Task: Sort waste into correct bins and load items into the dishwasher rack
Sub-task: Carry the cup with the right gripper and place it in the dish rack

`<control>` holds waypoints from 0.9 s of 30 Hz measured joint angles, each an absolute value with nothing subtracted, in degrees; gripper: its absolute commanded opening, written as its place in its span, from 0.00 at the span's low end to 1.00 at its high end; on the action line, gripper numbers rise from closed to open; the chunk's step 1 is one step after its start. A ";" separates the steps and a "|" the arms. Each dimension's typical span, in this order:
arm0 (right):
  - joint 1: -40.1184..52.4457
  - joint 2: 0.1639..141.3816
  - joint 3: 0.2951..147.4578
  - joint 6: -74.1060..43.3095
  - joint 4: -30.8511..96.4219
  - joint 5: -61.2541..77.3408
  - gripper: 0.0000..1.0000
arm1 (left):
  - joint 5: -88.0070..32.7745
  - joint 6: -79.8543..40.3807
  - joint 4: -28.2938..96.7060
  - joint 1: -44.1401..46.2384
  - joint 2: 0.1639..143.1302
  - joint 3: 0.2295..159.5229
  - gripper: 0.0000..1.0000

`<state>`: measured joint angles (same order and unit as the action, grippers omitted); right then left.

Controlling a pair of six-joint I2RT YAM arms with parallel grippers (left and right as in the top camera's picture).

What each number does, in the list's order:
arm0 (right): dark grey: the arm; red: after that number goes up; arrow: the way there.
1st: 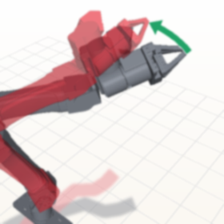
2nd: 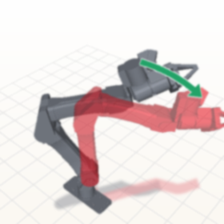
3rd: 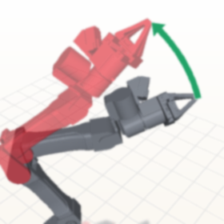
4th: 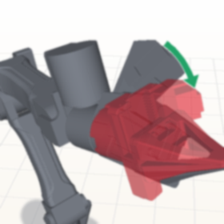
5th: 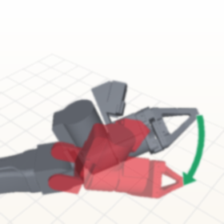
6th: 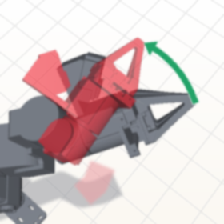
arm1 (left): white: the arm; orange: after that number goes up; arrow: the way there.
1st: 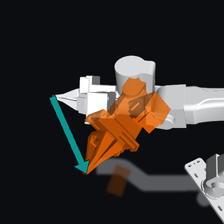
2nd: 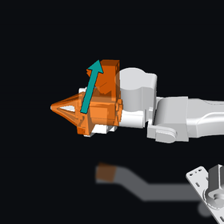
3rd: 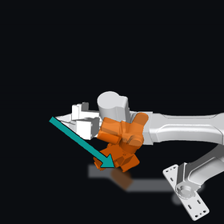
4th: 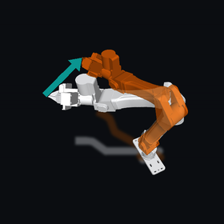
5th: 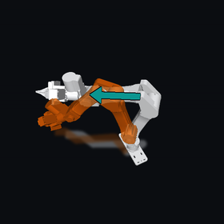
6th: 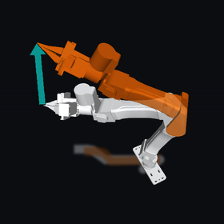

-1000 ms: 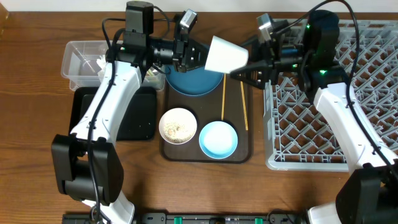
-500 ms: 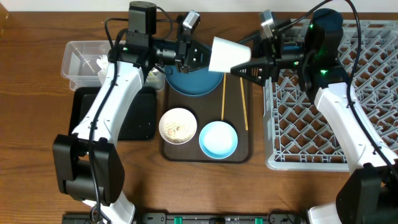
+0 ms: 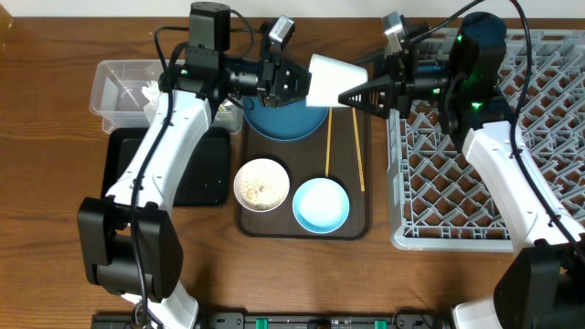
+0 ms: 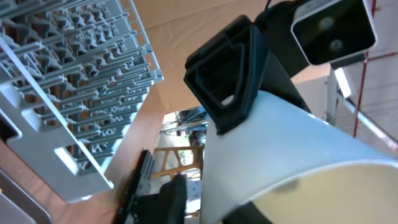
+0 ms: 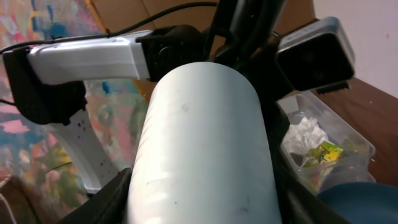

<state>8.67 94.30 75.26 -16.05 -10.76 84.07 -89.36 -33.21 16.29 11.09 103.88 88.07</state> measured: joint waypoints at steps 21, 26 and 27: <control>-9.02 94.30 75.64 -22.31 7.57 82.70 0.45 | -79.55 -25.43 17.43 11.09 103.88 88.07 0.36; -6.92 94.30 75.66 -14.15 25.82 69.14 0.47 | -64.27 -21.93 28.05 11.14 103.88 88.16 0.37; -6.44 94.28 75.72 -12.93 28.32 66.39 0.47 | -61.06 -20.97 30.61 11.14 103.88 88.16 0.37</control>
